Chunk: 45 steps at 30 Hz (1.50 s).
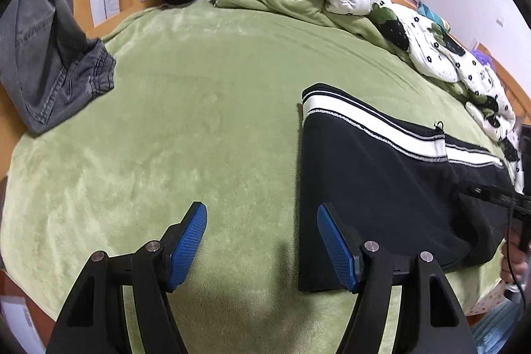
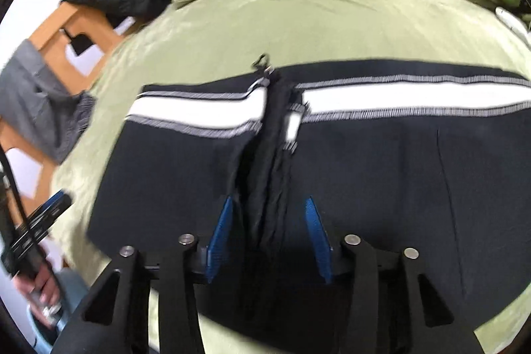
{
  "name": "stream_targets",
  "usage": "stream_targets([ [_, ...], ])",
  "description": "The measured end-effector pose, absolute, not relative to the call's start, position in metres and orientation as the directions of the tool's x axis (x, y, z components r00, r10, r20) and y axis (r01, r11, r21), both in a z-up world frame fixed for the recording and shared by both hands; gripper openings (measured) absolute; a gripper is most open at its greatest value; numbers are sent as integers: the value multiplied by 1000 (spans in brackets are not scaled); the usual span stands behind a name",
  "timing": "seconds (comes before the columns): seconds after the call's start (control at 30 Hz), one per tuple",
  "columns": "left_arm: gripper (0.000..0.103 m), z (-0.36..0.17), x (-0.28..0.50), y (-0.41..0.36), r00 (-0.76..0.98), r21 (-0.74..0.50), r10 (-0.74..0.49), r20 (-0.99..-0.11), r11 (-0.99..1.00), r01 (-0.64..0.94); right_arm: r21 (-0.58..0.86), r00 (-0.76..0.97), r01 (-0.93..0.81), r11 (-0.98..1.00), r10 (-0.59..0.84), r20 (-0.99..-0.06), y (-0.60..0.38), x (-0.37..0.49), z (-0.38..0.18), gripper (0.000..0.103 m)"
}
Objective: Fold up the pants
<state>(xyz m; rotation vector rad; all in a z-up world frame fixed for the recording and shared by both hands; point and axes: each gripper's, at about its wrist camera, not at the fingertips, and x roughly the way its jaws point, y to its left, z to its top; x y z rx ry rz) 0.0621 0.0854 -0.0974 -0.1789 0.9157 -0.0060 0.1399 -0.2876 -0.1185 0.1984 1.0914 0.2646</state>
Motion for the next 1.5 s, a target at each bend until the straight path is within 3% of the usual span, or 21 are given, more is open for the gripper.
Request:
stream_targets([
  [0.27,67,-105,65,88,583,-192,-109,-805,978,-83,209,410,-136,968,247,-878,-259,176,-152,52],
  [0.5,67,-104,65,80,581,-164,-96,-808,984,-66,305,424,-144,941,337,-841,-273,175,-147,19],
  [0.6,67,-103,64,79,585,-161,-94,-805,985,-63,337,450,-158,928,372,-812,-279,171,-133,13],
  [0.87,67,-103,63,80,585,-204,-131,-801,977,-60,299,495,-116,947,316,-810,-303,176,-125,13],
  [1.03,67,-104,62,66,580,-176,-135,-804,984,-16,251,432,-107,962,272,-860,-302,176,-147,21],
  [1.27,67,-111,65,36,535,-166,-177,-826,984,70,269,476,-136,953,301,-827,-305,118,-106,23],
  [1.4,67,-131,69,12,455,-93,-129,-881,991,101,204,384,-147,968,246,-890,-286,96,-136,37],
  [1.5,67,-136,67,2,438,-48,-96,-894,992,120,149,382,-163,975,202,-902,-278,93,-143,37],
])
